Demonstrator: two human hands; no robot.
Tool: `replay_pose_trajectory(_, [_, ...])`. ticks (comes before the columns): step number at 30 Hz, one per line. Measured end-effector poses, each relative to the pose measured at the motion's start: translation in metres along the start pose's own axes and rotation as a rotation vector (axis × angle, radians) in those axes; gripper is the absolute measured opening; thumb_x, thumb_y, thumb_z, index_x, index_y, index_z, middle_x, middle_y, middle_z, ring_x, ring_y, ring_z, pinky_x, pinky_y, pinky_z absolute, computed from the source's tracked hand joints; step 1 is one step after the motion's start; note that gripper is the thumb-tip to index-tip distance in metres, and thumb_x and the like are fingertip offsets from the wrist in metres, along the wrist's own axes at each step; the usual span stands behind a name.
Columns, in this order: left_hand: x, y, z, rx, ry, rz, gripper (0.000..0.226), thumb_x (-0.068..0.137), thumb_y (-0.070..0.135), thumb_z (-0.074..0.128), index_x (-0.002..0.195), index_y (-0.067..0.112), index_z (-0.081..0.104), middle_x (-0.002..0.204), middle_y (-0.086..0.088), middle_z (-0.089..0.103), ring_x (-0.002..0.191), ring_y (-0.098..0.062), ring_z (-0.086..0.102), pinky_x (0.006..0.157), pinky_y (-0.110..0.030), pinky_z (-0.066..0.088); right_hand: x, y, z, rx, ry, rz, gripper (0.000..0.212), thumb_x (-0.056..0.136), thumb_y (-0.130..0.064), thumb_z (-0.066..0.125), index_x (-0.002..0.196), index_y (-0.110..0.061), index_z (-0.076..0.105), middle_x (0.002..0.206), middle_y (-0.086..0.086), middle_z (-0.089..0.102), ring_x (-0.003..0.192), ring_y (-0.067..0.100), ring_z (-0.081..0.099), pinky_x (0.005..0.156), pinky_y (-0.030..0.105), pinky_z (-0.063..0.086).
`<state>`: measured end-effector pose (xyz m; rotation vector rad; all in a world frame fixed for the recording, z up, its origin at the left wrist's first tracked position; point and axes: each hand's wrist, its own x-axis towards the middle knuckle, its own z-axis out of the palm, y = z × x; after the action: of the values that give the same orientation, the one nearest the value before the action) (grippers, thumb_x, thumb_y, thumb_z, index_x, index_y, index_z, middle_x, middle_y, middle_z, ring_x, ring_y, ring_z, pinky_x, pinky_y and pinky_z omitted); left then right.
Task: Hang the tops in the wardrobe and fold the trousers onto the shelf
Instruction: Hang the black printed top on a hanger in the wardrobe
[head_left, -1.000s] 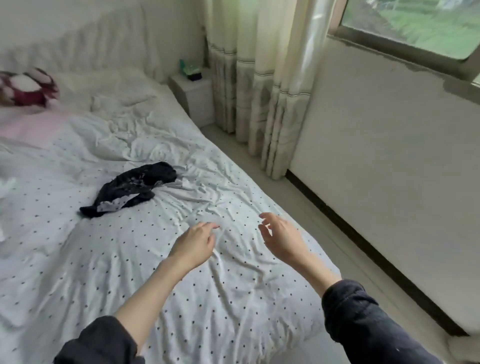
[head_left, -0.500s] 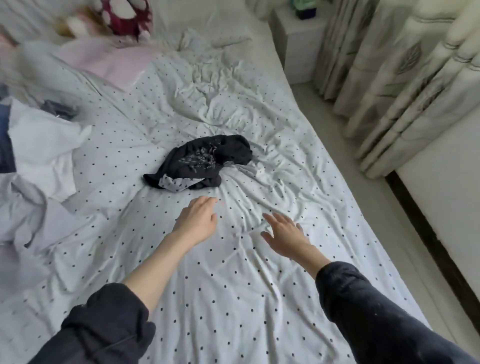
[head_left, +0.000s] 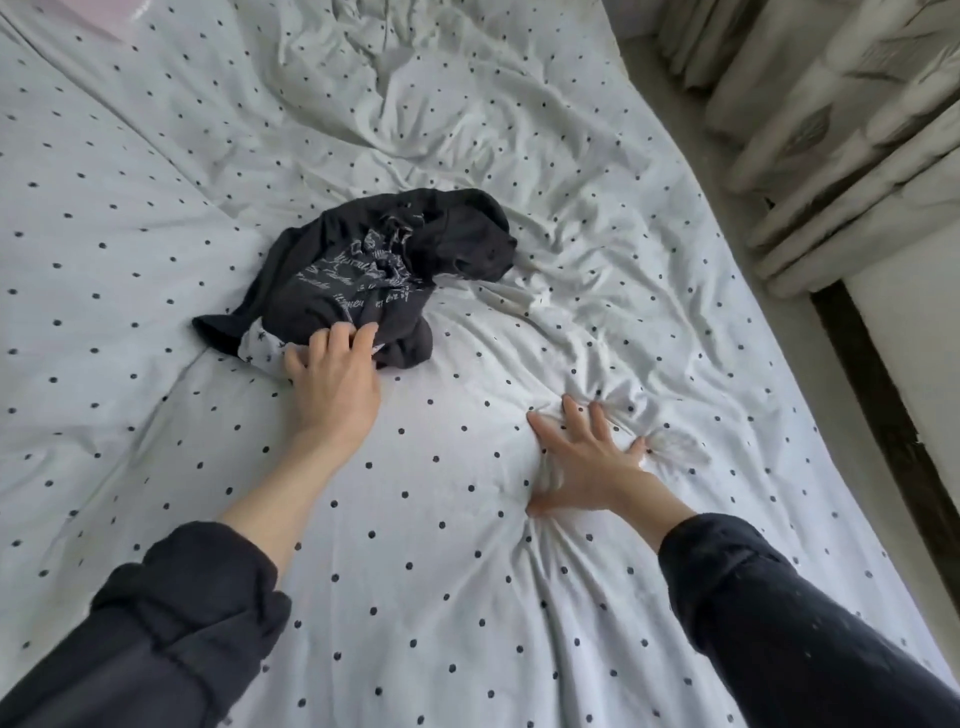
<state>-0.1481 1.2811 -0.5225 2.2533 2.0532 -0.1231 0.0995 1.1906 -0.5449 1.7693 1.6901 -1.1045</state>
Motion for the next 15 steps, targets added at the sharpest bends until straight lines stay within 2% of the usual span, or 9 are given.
replay_pose_trajectory(2, [0.006,0.000,0.000,-0.039,0.013,-0.004,0.031,0.088,0.006,0.059,0.118,0.008,0.062,0.108,-0.017,0.059,0.101,-0.037,0.051,0.086,-0.049,0.038,0.001,0.000,-0.001,-0.003,-0.016,0.004,0.113,0.065,-0.065,0.071,0.144,-0.050,-0.008,0.155,-0.005,-0.025,0.142,0.028,-0.025,0.100,0.076,0.004])
replay_pose_trajectory(5, [0.002,0.001,-0.007,-0.116,0.001,-0.017,0.024,0.087,-0.001,0.055,0.108,0.003,0.065,0.096,-0.020,0.062,0.090,-0.038,0.054,0.075,-0.045,0.039,0.001,0.000,-0.001,0.001,-0.024,0.006,0.114,0.065,-0.065,0.071,0.144,-0.049,-0.009,0.155,-0.004,-0.025,0.141,0.028,-0.026,0.100,0.077,0.002])
replay_pose_trajectory(11, [-0.048,0.029,-0.026,-0.165,-0.105,-0.021,0.017,0.096,0.015,0.049,0.102,0.005,0.061,0.106,-0.014,0.065,0.100,-0.036,0.058,0.069,-0.034,0.029,-0.015,-0.009,-0.001,0.007,0.054,0.030,0.110,0.069,-0.065,0.068,0.146,-0.046,-0.007,0.156,-0.004,-0.022,0.142,0.028,-0.025,0.102,0.075,0.002])
replay_pose_trajectory(13, [-0.072,0.041,-0.033,-0.174,-0.158,0.005,0.016,0.097,0.017,0.047,0.101,0.008,0.060,0.108,-0.010,0.065,0.101,-0.033,0.058,0.066,-0.031,0.026,-0.026,-0.010,0.004,0.023,0.121,0.024,0.102,0.073,-0.063,0.065,0.147,-0.043,-0.002,0.156,-0.005,-0.019,0.142,0.026,-0.023,0.104,0.074,0.003])
replay_pose_trajectory(15, [-0.103,0.052,-0.043,-0.218,-0.200,0.031,0.015,0.097,0.018,0.047,0.097,0.009,0.059,0.104,-0.009,0.065,0.099,-0.031,0.058,0.065,-0.029,0.026,-0.044,-0.010,0.013,0.030,0.176,-0.014,0.086,0.083,-0.058,0.057,0.148,-0.039,0.005,0.156,-0.005,-0.015,0.143,0.024,-0.020,0.107,0.071,0.002])
